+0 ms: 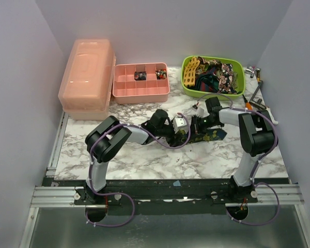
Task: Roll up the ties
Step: Roll the tie at the center of the board.
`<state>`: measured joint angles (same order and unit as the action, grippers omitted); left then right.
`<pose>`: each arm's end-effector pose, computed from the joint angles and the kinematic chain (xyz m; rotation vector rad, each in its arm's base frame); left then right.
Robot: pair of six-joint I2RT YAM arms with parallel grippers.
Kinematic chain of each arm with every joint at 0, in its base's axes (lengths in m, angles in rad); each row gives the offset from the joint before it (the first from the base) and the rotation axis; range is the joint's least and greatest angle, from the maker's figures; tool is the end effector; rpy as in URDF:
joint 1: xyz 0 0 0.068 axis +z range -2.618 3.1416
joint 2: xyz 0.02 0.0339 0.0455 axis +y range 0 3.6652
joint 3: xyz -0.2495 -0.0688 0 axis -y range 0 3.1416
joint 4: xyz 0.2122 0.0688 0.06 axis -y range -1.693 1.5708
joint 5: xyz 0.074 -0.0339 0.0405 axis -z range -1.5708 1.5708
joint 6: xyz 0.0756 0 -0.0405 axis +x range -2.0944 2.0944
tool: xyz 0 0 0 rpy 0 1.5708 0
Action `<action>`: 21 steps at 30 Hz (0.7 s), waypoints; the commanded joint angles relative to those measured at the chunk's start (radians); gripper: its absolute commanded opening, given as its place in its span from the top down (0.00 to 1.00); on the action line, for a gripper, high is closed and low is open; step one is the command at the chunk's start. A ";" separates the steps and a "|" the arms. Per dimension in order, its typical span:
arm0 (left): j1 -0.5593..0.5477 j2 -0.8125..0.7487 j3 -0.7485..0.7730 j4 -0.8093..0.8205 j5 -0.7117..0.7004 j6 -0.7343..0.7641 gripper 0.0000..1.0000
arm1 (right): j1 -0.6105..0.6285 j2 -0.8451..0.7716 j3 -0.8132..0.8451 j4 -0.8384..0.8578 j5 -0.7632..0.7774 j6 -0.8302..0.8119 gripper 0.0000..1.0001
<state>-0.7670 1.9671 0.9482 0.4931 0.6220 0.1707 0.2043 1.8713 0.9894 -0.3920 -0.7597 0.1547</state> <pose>0.2544 -0.3064 0.1264 1.3021 1.7062 -1.0054 0.2957 0.1144 0.1030 -0.2335 2.7592 1.1596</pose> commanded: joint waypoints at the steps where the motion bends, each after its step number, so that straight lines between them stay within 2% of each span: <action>1: 0.002 0.038 0.054 0.026 0.027 -0.024 0.36 | 0.031 0.087 0.004 -0.012 0.225 -0.104 1.00; 3: 0.002 0.037 0.059 0.002 0.022 -0.021 0.43 | 0.036 0.103 0.033 -0.011 0.226 -0.118 1.00; 7: 0.003 0.023 0.032 -0.060 -0.008 0.000 0.74 | 0.036 0.121 0.114 -0.050 0.213 -0.143 1.00; 9: 0.007 0.012 0.003 -0.072 -0.015 0.003 0.82 | 0.035 0.088 0.138 -0.092 0.201 -0.173 1.00; 11: 0.008 0.007 -0.021 -0.076 -0.030 0.000 0.87 | 0.030 0.039 0.158 -0.155 0.172 -0.185 0.99; 15: 0.008 0.015 -0.024 -0.099 -0.051 -0.015 0.93 | 0.013 -0.032 0.204 -0.292 0.100 -0.162 0.83; 18: 0.007 0.019 -0.016 -0.107 -0.055 -0.016 0.95 | 0.010 -0.085 0.178 -0.333 0.061 -0.117 0.81; 21: 0.009 0.024 -0.006 -0.114 -0.051 -0.011 0.96 | 0.011 -0.100 0.108 -0.292 0.051 -0.084 0.81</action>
<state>-0.7547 1.9770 0.9607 0.4927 0.5941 0.1619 0.2146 1.8099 1.1530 -0.6460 -0.6971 0.0349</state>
